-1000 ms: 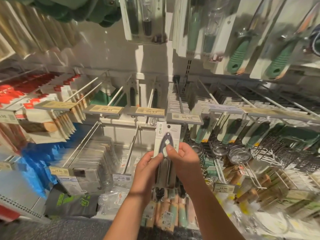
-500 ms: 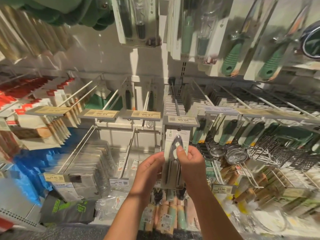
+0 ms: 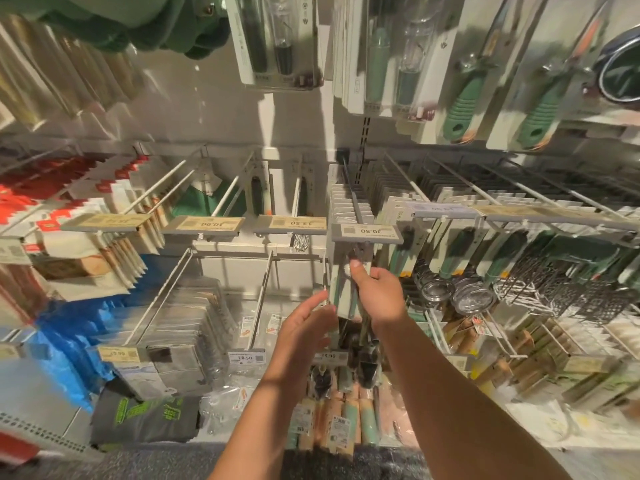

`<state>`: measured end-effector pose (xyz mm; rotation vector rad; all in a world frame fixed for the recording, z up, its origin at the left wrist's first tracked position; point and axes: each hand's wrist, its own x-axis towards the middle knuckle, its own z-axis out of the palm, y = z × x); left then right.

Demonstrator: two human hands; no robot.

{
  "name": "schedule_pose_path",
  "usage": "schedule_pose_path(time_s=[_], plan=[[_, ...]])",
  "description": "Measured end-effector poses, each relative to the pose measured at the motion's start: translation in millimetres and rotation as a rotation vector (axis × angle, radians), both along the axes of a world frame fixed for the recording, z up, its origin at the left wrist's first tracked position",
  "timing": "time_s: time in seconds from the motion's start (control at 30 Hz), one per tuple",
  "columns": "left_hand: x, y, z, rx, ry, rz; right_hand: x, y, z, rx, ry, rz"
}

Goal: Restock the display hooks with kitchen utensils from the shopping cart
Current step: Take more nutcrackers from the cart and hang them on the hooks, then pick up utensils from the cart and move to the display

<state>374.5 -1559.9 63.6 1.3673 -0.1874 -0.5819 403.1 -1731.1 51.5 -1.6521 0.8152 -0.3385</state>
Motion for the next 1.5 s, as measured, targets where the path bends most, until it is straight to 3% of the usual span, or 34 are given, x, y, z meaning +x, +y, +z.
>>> schedule_pose_path(time_s=[0.2, 0.37, 0.5, 0.73, 1.13, 1.4, 1.5], plan=[[-10.1, 3.7, -6.9, 0.133, 0.052, -0.068, -68.2, 25.6, -28.0, 0.078, 0.062, -0.016], [-40.9, -30.4, -34.2, 0.270, 0.056, -0.289, -162.6, 14.4, -59.0, 0.175, 0.139, -0.318], [-94.2, -74.3, -63.0, 0.385, 0.065, -0.579, -259.1, 5.0, -76.4, 0.250, 0.142, -0.547], [-207.4, -111.2, -95.2, 0.529, -0.099, -0.901, -406.5, -7.8, -95.9, 0.320, 0.173, -0.840], [-412.7, -202.1, -135.3, 0.625, -0.274, -1.172, -636.6, -38.5, -157.0, 0.414, 0.172, -1.201], [-485.7, -240.4, -180.0, 0.647, -0.212, -1.156, -708.6, -37.5, -214.6, 0.591, 0.228, -1.279], [-494.8, -277.1, -184.6, 0.681, -0.267, -1.182, -717.5, -49.7, -223.3, 0.619, 0.234, -1.298]])
